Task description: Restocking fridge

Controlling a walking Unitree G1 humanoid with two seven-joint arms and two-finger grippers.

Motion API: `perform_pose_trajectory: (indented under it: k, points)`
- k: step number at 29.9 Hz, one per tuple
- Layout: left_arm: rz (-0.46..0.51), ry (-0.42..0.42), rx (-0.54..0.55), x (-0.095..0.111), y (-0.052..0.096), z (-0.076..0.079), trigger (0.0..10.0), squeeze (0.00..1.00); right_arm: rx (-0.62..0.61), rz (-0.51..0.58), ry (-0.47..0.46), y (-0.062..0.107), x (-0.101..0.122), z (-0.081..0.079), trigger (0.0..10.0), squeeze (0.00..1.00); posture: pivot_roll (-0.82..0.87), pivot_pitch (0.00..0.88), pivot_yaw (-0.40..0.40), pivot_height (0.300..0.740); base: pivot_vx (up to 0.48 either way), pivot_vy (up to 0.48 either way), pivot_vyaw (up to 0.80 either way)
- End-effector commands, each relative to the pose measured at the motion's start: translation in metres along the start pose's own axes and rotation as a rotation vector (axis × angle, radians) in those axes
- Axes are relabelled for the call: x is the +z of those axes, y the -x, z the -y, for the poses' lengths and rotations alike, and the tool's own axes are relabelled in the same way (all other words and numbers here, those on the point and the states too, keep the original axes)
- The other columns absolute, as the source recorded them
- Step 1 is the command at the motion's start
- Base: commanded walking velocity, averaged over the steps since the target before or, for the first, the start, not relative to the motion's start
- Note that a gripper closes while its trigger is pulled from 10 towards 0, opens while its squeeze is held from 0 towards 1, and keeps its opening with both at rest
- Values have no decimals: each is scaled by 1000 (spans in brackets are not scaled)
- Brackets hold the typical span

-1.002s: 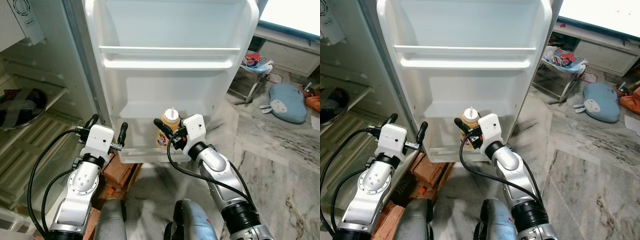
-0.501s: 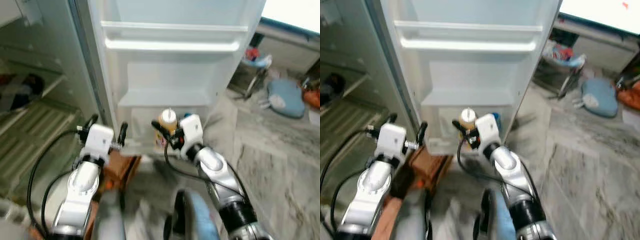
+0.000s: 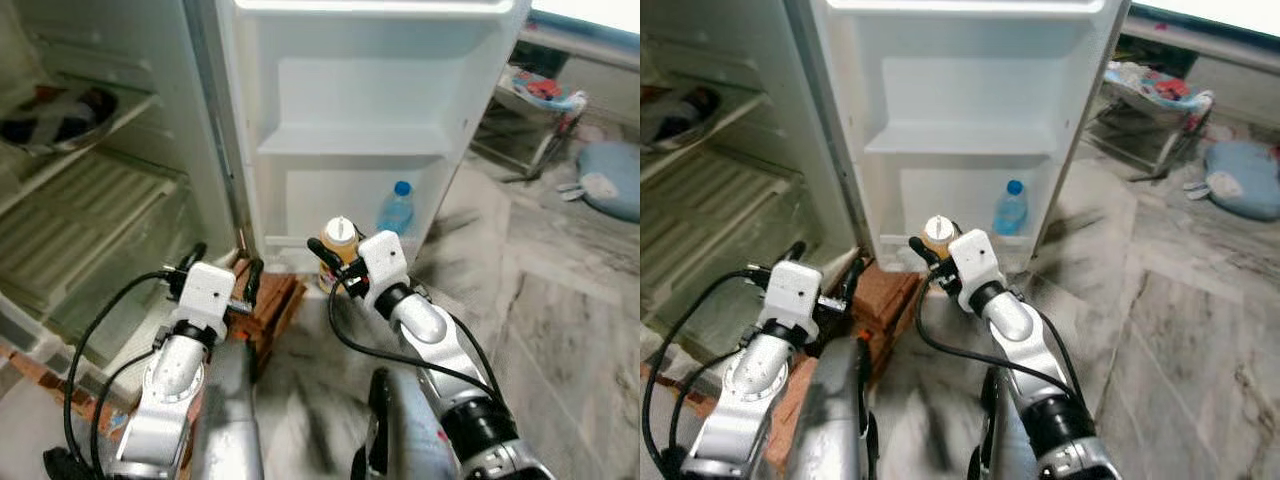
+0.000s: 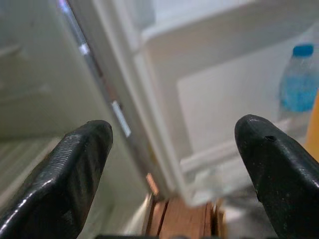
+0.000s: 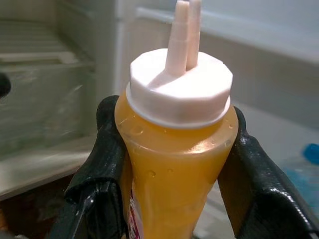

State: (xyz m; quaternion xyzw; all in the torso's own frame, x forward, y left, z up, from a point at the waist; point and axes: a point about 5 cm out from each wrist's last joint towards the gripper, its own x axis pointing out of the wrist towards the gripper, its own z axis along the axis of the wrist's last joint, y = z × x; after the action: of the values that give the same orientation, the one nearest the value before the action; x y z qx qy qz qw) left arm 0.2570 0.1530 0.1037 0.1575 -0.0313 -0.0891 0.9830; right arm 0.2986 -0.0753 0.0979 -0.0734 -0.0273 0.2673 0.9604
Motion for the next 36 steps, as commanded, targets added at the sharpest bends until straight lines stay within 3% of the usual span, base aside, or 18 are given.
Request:
perform_pose_trajectory:
  k: [1, 18, 26, 36]
  points:
    - [18, 8, -15, 4, -1, 3, 10000, 0, -23, 22, 38, -3, 6, 9, 10000, 0, 149, 83, -62, 556, 266, 0, 0]
    - [28, 18, -31, 4, -4, 8, 10000, 0, -22, 49, 126, -6, 8, 9, 10000, 0, 135, 68, -61, 556, 352, 0, 0]
    - [23, 24, -25, 4, -3, 8, 10000, 0, -8, 42, 143, -6, 4, 9, 10000, 0, 140, 74, -63, 556, 0, 0, 0]
    - [-2, 8, 16, 6, 12, 0, 10000, 0, 112, 35, 143, -9, -3, -6, 10000, 0, 194, 129, -73, 556, 0, 0, 0]
